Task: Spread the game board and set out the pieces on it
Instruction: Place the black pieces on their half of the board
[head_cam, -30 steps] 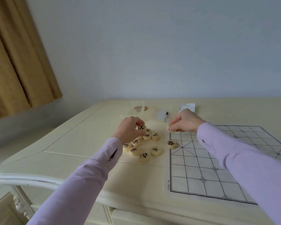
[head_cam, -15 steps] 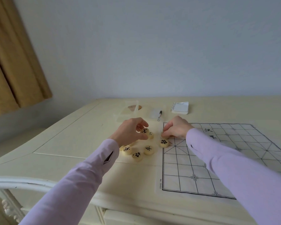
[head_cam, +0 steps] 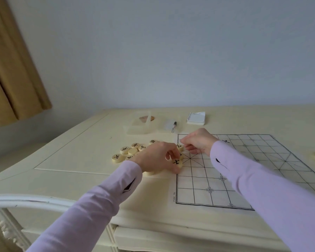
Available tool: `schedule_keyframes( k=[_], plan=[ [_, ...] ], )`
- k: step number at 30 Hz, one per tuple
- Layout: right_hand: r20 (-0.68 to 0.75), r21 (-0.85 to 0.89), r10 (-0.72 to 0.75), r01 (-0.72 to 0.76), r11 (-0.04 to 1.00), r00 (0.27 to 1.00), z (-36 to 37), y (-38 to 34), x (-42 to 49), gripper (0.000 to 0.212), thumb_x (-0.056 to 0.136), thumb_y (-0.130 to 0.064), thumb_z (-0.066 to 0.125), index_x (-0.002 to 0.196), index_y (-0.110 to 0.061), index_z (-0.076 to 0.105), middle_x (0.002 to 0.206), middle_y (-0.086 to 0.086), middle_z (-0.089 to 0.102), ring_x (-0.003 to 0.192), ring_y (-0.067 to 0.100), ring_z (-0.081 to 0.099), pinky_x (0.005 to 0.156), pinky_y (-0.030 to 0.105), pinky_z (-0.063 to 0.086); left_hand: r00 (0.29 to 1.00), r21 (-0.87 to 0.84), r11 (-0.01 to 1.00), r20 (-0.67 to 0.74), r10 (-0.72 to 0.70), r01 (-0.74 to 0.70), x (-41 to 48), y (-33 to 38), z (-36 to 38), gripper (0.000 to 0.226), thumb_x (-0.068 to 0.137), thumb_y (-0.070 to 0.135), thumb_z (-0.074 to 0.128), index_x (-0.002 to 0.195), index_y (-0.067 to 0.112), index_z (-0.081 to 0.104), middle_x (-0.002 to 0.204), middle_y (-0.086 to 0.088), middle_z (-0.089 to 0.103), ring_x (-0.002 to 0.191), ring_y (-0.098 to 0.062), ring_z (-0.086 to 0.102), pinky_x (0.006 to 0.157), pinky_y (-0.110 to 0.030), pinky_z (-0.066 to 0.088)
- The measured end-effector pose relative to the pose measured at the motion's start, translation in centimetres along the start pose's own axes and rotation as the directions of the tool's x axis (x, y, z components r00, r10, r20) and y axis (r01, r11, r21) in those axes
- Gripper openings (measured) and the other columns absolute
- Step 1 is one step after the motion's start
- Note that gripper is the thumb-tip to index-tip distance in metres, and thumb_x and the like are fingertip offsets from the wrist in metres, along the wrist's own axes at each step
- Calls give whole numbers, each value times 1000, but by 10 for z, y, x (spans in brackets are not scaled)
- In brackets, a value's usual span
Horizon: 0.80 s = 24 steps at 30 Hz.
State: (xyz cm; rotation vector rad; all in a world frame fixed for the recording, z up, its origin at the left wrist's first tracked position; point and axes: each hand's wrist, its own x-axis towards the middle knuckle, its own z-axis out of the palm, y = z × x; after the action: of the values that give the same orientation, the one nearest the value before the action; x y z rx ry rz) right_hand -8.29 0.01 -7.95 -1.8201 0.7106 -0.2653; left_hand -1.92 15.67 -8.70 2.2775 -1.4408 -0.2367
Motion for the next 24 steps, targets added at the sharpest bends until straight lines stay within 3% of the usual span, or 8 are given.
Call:
schedule_keyframes(
  k=[4, 12, 17, 21, 24],
  plan=[
    [-4, 22, 16, -15, 1000, 1000, -1, 3, 0, 31, 86, -6, 64, 112, 9, 62, 70, 8, 56, 60, 15, 52, 66, 27, 50, 1000, 47, 999, -27, 11, -10, -3, -1, -5, 40, 67, 35, 83, 100, 23, 65, 93, 14, 56, 93, -8, 48, 85, -25, 41],
    [-12, 37, 13, -13, 999, 1000, -2, 8, 1, 29, 86, -6, 65, 110, 10, 62, 67, 7, 55, 60, 14, 53, 69, 26, 52, 1000, 65, 998, -8, 8, -7, 0, -2, -3, 29, 74, 33, 78, 99, 23, 69, 77, 21, 52, 84, -7, 47, 67, -14, 36],
    [-41, 9, -14, 14, 1000, 999, -2, 9, 4, 25, 84, -4, 64, 104, 10, 64, 70, 9, 57, 64, 18, 54, 73, 31, 54, 999, 28, 999, -44, 19, -17, -1, -11, -11, 28, 74, 35, 77, 99, 27, 65, 86, 15, 61, 83, -3, 49, 70, -13, 38],
    [-60, -136, -180, 171, 976, 982, -1, 2, 2, 6, 82, -9, 66, 87, -8, 70, 86, 9, 65, 79, 20, 61, 81, 32, 54, 978, 2, 1000, -210, -10, 10, -5, -23, -30, 13, 84, 24, 69, 96, 23, 66, 83, 11, 61, 74, -1, 53, 66, -14, 39],
    [102, -318, -337, 352, 880, 936, 7, -11, -6, 25, 78, -17, 75, 102, -12, 72, 94, 1, 66, 97, 18, 63, 92, 28, 49, 972, -37, 994, -207, -108, 103, -12, -29, -41, 10, 82, 26, 71, 91, 24, 67, 78, 11, 61, 68, -5, 54, 59, -12, 43]
  ],
)
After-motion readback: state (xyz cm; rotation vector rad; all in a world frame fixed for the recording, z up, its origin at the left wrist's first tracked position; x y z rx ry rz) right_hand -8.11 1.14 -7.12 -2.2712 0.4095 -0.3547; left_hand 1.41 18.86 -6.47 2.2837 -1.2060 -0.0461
